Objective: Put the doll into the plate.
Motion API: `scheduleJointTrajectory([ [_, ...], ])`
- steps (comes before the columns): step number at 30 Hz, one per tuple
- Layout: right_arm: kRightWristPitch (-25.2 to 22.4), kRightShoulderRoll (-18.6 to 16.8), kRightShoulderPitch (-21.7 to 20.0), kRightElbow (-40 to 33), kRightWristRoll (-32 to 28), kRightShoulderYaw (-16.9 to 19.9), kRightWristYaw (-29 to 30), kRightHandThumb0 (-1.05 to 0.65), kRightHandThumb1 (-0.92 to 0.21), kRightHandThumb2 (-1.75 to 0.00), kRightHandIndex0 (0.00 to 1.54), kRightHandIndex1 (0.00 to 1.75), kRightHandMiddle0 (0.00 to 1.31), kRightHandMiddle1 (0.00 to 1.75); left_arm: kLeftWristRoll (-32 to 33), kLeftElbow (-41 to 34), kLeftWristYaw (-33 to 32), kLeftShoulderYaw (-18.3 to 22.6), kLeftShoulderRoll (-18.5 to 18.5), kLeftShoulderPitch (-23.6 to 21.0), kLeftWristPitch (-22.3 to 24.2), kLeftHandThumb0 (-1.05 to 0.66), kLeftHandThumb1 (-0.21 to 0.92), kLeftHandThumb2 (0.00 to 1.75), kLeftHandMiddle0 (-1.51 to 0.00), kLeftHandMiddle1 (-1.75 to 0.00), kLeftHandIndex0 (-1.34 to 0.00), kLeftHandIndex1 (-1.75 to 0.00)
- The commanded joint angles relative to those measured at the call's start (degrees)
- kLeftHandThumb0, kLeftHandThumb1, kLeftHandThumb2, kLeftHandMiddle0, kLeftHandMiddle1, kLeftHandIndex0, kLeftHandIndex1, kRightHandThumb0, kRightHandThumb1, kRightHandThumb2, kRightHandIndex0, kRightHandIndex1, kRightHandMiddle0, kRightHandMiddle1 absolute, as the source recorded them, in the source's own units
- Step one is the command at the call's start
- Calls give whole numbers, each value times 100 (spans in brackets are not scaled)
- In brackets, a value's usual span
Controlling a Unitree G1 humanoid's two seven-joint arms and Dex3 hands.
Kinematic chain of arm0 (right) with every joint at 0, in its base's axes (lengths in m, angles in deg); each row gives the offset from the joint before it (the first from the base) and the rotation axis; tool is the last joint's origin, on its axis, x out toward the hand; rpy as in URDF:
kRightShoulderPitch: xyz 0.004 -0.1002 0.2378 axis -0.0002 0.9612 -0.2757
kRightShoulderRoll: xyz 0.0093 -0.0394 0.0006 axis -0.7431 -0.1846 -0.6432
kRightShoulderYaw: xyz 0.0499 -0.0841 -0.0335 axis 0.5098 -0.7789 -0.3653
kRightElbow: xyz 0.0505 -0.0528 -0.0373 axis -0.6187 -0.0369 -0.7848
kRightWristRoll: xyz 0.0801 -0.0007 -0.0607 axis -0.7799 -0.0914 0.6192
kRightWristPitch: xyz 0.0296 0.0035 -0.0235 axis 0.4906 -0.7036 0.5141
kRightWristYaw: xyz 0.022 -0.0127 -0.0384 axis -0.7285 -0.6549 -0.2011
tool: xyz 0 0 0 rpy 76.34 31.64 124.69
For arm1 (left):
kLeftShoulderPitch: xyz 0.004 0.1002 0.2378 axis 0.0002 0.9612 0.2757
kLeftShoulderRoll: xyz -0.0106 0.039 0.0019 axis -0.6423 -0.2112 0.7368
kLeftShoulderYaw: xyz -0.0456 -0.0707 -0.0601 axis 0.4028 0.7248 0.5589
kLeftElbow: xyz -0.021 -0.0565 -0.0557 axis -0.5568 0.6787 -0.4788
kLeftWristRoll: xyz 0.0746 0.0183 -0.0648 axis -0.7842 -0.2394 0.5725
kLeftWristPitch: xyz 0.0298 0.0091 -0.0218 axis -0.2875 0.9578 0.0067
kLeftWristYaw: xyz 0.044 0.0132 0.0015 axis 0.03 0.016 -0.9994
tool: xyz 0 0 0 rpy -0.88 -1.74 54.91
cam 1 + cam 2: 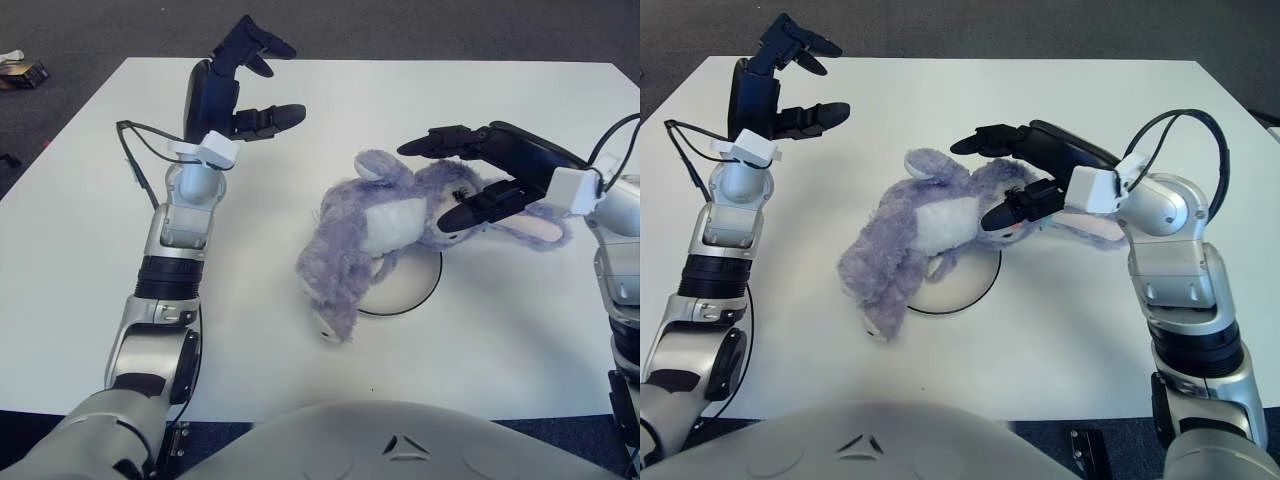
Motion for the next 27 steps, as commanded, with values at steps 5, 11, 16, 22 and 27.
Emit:
scheduleJointTrajectory([
  [5, -237, -413, -46, 174, -1250, 767, 204, -69, -91, -5, 52, 1, 47, 11, -59, -71, -46, -27, 104, 48, 252, 0, 92, 22, -49, -148, -49, -122],
  [11, -354, -496, -46, 195, -1581, 854, 447, -53, -92, -3, 53, 1, 48, 10, -74, -100, -44, -33, 130, 57, 345, -1, 92, 22, -50, -147, -49, -123],
  [16, -247, -442, -127, 289, -1479, 862, 678, -45, -92, -5, 53, 0, 49, 9, -72, -162, -25, -44, 164, 68, 497, -1, 92, 22, -50, -145, -49, -125],
  [22, -165, -402, -204, 322, -1339, 851, 945, -47, -92, -4, 53, 0, 50, 9, -85, -198, -24, -57, 184, 71, 590, -1, 92, 22, -50, -143, -49, -126],
  [27, -96, -426, -223, 348, -1224, 846, 1162, -50, -92, -2, 53, 0, 52, 8, -103, -222, -25, -64, 200, 75, 656, -1, 92, 22, -50, -142, -48, -127],
])
